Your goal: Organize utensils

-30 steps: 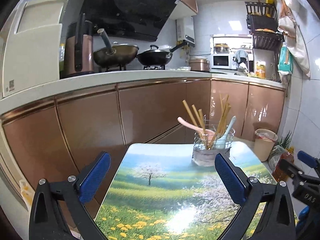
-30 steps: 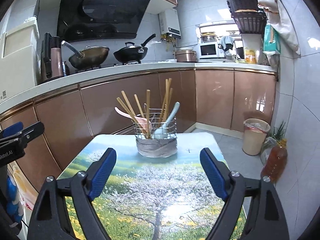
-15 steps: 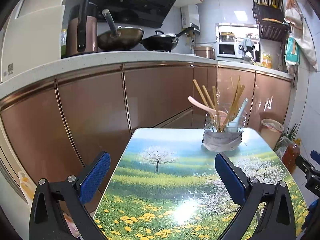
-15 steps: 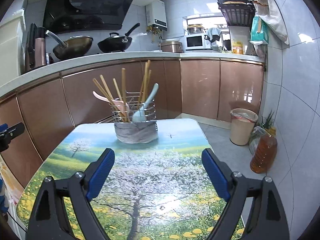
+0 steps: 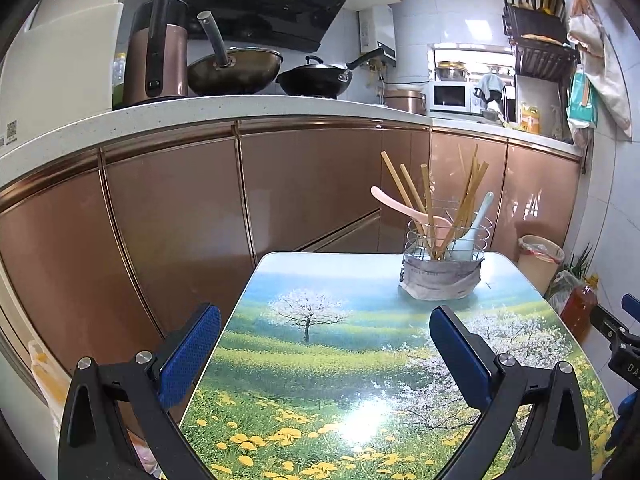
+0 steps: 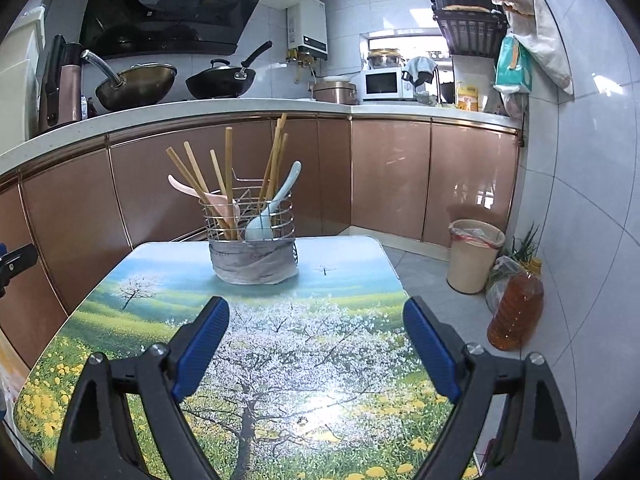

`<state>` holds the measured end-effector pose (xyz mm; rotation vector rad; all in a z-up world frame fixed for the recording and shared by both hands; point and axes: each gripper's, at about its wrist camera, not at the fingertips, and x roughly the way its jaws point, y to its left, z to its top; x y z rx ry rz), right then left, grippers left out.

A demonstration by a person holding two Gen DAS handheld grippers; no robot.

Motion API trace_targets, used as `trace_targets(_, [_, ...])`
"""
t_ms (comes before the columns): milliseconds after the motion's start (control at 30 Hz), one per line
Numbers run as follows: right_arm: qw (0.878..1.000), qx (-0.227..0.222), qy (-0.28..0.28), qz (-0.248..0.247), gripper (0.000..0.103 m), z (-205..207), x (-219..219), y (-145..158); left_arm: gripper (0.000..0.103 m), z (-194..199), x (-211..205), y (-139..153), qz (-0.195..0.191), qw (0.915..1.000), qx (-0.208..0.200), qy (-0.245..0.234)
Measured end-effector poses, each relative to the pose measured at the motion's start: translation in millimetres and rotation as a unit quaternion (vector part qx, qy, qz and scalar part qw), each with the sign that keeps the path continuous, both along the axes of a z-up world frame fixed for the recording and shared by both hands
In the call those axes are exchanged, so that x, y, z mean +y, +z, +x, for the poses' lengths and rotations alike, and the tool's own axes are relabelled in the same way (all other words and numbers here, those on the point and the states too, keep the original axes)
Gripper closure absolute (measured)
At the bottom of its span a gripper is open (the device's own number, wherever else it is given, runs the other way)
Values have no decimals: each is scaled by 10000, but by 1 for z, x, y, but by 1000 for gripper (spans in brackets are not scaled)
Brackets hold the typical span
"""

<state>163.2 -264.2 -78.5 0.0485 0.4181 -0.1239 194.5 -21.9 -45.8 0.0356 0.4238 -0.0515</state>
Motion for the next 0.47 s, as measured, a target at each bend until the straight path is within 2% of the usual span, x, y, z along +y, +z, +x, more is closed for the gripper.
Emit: trace_targets(467, [9980,-597,192,-80,14,-20,17,45,0,-20,1,28,-43,9993,-356,53])
